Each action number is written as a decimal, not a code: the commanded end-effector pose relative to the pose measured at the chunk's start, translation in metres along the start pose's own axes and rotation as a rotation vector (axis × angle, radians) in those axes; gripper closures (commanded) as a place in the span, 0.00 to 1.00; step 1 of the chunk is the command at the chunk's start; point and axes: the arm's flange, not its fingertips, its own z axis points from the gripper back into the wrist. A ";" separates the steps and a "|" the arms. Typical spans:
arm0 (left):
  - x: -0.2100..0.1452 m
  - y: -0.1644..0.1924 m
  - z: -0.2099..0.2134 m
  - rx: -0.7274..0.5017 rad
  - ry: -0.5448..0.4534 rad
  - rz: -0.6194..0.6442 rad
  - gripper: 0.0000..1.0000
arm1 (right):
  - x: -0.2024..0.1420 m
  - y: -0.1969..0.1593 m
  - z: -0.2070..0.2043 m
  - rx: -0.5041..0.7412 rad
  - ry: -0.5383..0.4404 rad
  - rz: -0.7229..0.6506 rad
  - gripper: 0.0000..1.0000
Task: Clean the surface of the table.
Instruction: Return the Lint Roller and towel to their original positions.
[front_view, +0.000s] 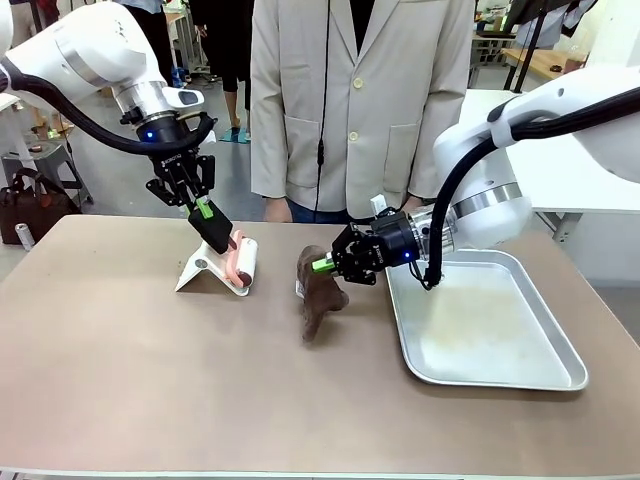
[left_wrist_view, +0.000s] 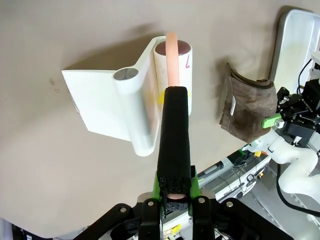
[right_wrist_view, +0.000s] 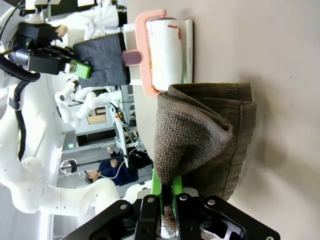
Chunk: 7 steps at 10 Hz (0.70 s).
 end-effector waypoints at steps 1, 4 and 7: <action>0.004 0.003 0.003 0.037 0.000 0.031 0.78 | 0.002 0.002 0.001 0.023 -0.014 -0.004 0.91; 0.008 0.012 0.003 0.026 0.004 0.042 0.78 | 0.003 0.003 -0.001 0.016 -0.010 -0.009 0.91; 0.012 0.014 0.002 0.025 0.010 0.042 0.78 | 0.003 0.002 -0.001 0.021 -0.010 -0.008 0.91</action>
